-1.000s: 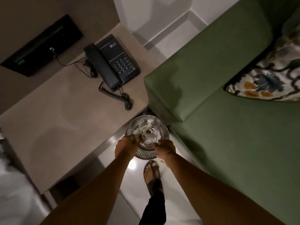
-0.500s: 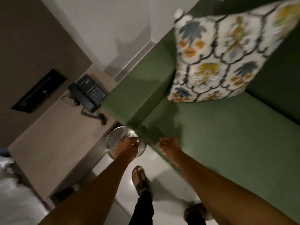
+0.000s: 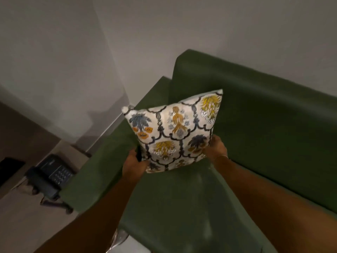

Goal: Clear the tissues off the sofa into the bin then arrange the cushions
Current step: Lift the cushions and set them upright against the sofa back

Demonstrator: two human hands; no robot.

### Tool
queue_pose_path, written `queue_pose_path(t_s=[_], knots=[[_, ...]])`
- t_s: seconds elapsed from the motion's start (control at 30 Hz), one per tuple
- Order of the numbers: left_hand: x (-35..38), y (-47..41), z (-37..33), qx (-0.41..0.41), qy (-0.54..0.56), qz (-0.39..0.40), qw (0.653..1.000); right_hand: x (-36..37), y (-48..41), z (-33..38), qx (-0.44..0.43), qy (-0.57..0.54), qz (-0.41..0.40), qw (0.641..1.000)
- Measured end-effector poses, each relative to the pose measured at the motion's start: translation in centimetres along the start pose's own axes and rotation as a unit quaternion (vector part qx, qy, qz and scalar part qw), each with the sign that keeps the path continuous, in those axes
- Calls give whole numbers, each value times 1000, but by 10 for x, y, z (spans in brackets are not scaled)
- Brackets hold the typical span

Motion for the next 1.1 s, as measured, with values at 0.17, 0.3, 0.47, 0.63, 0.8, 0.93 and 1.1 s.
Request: queue_pose_path(t_s=[0.17,0.3,0.47,0.63,0.8,0.93,1.1], knots=[[10,-37,-16,-52,187,5,981,5,-47,26,37,-115,12,993],[23,-50,-25,-69,213,-3,975,14,-54,27,50,-185,20,981],[42,-31,-44,-56,216,30,974,-12,-3,2,49,-243,-49,968],[144,17,-98,15,133,169,976,-109,55,-85,73,-340,-263,900],[184,28,-130,19,62,227,972,-122,65,-127,123,-383,-309,862],[168,-3,-138,-14,38,181,983,-99,44,-115,141,-363,-223,893],[156,-19,-134,1,11,150,989,-100,21,-108,100,-350,-156,918]])
Point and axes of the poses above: each hand's wrist, its own y-axis away from the middle knuckle, its own x-axis out of the palm, z = x × y, the point moved 1 cm from there along -y, towards the middle knuckle
